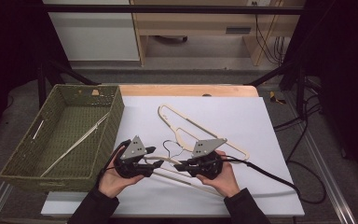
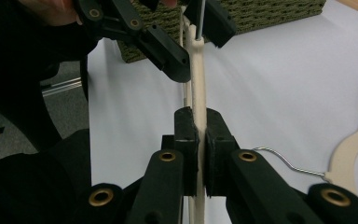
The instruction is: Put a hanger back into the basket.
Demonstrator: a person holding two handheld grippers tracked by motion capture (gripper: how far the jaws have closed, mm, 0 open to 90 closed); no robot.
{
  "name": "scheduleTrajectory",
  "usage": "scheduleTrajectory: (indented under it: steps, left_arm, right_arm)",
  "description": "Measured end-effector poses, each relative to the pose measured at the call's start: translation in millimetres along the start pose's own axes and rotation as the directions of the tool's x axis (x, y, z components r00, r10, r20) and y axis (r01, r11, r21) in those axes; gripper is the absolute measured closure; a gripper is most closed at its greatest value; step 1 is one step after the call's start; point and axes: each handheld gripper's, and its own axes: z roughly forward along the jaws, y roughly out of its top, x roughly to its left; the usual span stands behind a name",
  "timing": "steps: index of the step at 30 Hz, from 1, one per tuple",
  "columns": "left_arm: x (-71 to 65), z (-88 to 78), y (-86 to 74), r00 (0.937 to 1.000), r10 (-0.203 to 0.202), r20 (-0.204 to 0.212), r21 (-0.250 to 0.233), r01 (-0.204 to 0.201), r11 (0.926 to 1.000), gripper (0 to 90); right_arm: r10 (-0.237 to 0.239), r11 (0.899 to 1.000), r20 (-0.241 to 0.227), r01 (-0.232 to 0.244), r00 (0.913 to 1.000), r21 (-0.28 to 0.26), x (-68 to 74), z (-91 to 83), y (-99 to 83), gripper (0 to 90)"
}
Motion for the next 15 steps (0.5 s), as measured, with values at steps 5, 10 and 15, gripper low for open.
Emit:
scheduleTrajectory:
  steps: [5, 10, 15]
  left_arm:
    - [-2.5, 0.3, 0.3, 0.9997, 0.023, 0.003, 0.019, -0.023, 0.9995, 61.5]
    - [-6.9, -0.4, 1.4, 0.9986, 0.052, -0.005, 0.049, -0.052, 0.9975, 67.7]
    - [-10.2, -2.1, 2.4, 0.9985, 0.048, 0.028, 0.050, -0.049, 0.9975, 75.4]
  right_arm:
    - [-0.003, 1.000, 0.001, 0.003, 1.0000, 0.008, -0.5, -0.1, -0.3, 86.5]
    - [-0.004, 1.000, 0.032, 0.003, 0.9995, 0.019, -0.6, -0.6, -0.4, 83.3]
    - [-0.017, 1.000, 0.101, 0.018, 0.9948, -0.009, -0.7, -4.7, 0.8, 75.7]
